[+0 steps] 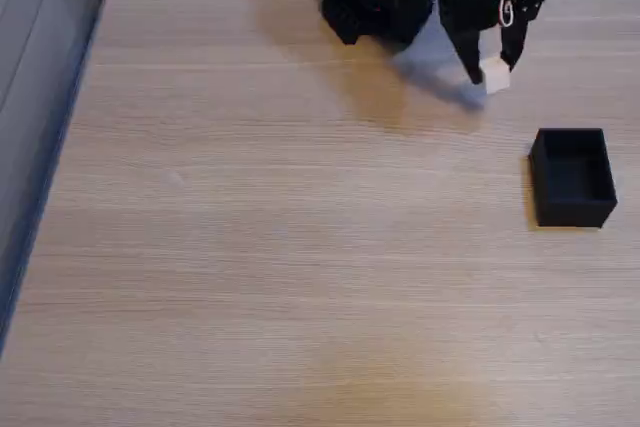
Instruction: Pick a white block and place it in the black box.
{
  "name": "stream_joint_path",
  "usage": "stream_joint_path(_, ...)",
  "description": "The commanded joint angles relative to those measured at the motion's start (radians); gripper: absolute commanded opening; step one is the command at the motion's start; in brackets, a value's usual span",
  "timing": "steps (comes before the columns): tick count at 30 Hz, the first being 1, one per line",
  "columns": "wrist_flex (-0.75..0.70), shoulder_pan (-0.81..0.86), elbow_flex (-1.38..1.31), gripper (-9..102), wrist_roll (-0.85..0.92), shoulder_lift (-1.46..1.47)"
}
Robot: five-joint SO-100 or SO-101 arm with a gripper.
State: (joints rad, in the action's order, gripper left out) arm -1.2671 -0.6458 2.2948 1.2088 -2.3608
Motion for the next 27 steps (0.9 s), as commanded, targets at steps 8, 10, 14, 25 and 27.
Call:
stream_joint_path(8,0.074,-0.146,-0.383,0,-0.002,0.233)
stream_joint_path(10,0.097,-0.144,-0.445,0,0.005,0.305)
stream_joint_path(14,0.166,-0.100,-0.520,0,0.041,0.430)
stream_joint_path(25,0.321,0.060,-0.523,1,0.141,0.598)
stream_joint_path(27,0.321,0.064,-0.523,2,0.140,0.601)
